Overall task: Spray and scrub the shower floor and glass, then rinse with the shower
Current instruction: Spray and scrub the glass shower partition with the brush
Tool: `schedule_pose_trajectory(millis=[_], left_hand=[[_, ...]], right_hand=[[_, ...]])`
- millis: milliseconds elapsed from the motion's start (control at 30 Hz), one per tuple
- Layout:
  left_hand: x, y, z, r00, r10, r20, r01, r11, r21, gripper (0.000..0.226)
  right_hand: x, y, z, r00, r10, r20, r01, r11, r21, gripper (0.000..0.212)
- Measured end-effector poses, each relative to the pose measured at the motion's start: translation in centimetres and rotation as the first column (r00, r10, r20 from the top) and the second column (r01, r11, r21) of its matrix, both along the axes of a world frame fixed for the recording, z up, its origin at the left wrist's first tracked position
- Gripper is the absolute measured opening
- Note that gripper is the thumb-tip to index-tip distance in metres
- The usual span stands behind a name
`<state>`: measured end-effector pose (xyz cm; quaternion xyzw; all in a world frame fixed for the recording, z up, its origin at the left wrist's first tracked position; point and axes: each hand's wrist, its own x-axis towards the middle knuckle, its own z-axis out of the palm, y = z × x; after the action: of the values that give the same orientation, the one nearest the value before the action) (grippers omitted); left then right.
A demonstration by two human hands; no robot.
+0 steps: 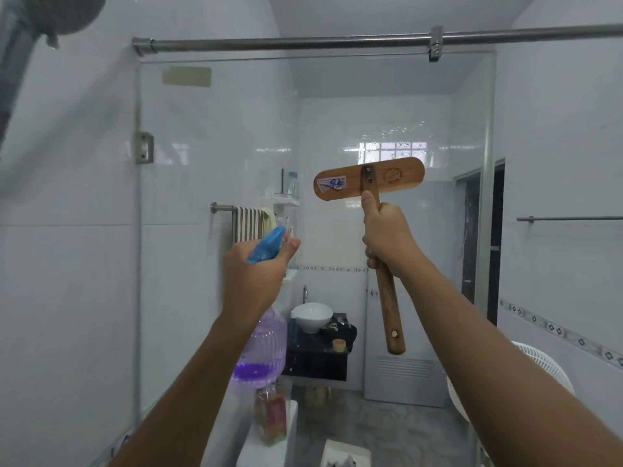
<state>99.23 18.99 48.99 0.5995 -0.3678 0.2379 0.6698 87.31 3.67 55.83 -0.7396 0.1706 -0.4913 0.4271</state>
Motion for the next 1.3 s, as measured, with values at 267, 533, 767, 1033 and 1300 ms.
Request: schedule_pose_trajectory(millis=[267,533,767,1033,1300], left_hand=[[1.3,0.7,0.1,1.0,-0.014,-0.001,0.014,0.999,-0.04,0.037],[3.0,2.4,-0.1,0.999,-0.027,-0.024,0.025,0.998,-0.059,0.039],[5.0,3.7,-1.2,0.992,-0.004,-0.123,0.001,1.0,-0.019,0.041],[6.2,5.3,-1.6,0.992,0.123,0.02,-0.123,0.992,-0.027,0.022],[8.5,8.4,-1.1,0.983,0.177,0.048,-0.174,0.983,-0.053,0.024]], right_hand=[[2.2,2.1,1.2,1.0,-0.014,-0.001,0.014,1.0,-0.007,0.045],[4.0,3.0,-10.1,0.99,-0.12,-0.071,0.112,0.988,-0.109,0.052],[6.3,4.8,-8.1,0.994,-0.063,-0.09,0.052,0.99,-0.128,0.048],[8.8,7.0,-4.2,0.999,-0.04,-0.035,0.035,0.991,-0.129,0.047],[11.3,9.9,-7.3,0.981,-0.015,-0.196,-0.02,0.984,-0.179,0.042]])
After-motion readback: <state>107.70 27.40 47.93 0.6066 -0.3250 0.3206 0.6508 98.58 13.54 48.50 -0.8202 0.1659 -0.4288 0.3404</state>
